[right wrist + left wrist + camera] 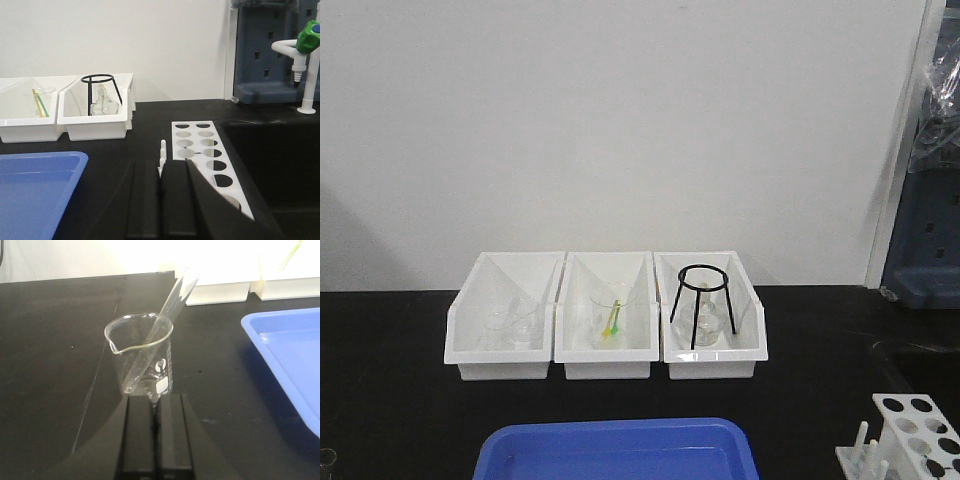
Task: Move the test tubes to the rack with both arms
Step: 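Move the left gripper toward the glass test tube in the beaker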
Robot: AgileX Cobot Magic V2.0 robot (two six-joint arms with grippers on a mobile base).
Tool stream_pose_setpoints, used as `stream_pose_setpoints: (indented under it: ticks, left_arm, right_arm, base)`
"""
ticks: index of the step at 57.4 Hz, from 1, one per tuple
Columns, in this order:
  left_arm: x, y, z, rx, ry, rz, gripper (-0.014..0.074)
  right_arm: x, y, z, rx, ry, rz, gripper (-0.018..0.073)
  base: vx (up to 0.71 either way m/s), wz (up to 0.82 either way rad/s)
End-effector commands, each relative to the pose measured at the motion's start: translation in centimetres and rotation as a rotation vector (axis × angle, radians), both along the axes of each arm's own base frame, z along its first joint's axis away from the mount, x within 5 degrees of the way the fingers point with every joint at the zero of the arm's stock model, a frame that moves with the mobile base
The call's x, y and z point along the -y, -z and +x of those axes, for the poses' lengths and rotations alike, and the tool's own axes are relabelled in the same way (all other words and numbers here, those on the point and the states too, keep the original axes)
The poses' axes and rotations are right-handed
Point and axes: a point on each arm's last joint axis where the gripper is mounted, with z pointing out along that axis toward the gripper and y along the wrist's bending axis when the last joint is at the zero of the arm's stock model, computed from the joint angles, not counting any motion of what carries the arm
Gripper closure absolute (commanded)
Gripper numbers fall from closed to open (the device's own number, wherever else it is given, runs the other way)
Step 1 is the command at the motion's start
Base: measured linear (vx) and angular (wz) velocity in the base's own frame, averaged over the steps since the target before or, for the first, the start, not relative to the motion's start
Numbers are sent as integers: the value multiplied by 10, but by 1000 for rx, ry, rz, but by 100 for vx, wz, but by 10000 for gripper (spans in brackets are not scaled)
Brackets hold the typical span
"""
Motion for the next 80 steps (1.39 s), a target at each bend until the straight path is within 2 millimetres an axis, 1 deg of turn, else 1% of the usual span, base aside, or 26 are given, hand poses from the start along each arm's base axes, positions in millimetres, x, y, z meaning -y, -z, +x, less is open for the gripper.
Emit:
stream_pose_setpoints:
  ticks: [1, 22, 30, 41, 47, 52, 73, 80]
  left_arm:
    - [0, -18, 0, 123, -5, -7, 601]
    - [0, -18, 0, 123, -4, -2, 601]
    - [-1, -18, 0, 121, -1, 81, 601]
    - [-1, -18, 0, 121, 0, 87, 601]
    - [-4, -21, 0, 136, 8, 269, 601]
    - [-5, -22, 0, 145, 8, 328, 601]
    - [-5, -22, 0, 139, 10, 360, 601]
    - [-3, -27, 1, 204, 11, 319, 601]
  right_arm:
    - [0, -3, 1, 67, 0, -5, 568]
    - [0, -3, 1, 67, 0, -5, 568]
    - [0, -3, 1, 67, 0, -5, 568]
    - [0, -3, 1, 73, 0, -7, 568]
    - [0, -4, 0, 82, 0, -7, 568]
    - [0, -4, 0, 83, 0, -7, 568]
    - [0, -5, 0, 90, -1, 6, 568]
    - [0, -5, 0, 90, -1, 9, 568]
  base:
    - [3, 1]
    - [0, 0]
    - [0, 0]
    - [0, 0]
    - [0, 0]
    - [0, 0]
    - [0, 0]
    - [0, 0]
